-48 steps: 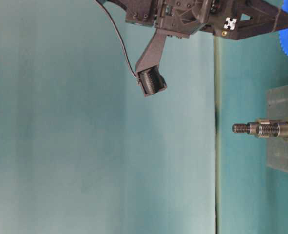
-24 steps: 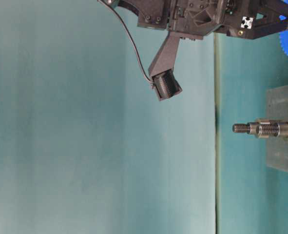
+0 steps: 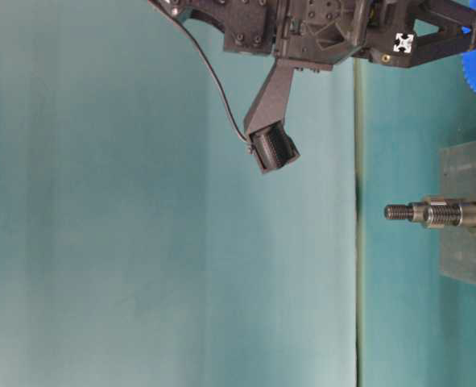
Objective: Fit the large gear onto the shaft.
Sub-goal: 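Lift the blue gear and carry it over the upper shaft, then align the gear bore with the upper shaft and lower it down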
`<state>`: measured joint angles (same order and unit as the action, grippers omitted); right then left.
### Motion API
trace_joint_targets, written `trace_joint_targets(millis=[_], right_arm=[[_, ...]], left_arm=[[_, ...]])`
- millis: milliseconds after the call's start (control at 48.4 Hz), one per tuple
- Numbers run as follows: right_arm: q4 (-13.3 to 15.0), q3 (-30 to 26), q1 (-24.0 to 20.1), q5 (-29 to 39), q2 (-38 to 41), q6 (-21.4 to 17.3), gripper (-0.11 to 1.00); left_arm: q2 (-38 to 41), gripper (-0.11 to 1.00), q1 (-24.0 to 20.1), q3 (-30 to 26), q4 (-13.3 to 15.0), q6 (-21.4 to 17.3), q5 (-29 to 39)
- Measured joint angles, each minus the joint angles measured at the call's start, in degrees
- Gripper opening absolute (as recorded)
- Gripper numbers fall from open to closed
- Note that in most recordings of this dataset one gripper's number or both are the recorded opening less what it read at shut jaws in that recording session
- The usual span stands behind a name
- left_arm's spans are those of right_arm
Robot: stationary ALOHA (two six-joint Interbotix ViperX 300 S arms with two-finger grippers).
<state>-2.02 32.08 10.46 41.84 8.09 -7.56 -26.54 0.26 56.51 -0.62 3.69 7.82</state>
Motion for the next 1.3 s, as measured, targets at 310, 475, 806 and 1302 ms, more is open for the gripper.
trace_joint_targets(millis=[310, 475, 806, 1302], right_arm=[[0.3, -11.4, 2.1, 12.7, -0.3, 0.1, 0.48], [0.3, -18.9, 2.4, 16.3, 0.5, 0.1, 0.48], [-0.7, -28.8, 2.3, 19.8, 6.5, 3.0, 0.48], [-1.8, -35.8, 1.1, 21.2, 11.7, 5.4, 0.48]], left_arm=[[0.1, 0.00, 0.0, -0.1, 0.0, 0.1, -0.5], [0.2, 0.00, 0.0, 0.0, 0.0, 0.1, -0.6], [0.3, 0.00, 0.0, 0.0, 0.0, 0.0, -0.6], [0.4, 0.00, 0.0, 0.4, 0.0, 0.2, -0.6]])
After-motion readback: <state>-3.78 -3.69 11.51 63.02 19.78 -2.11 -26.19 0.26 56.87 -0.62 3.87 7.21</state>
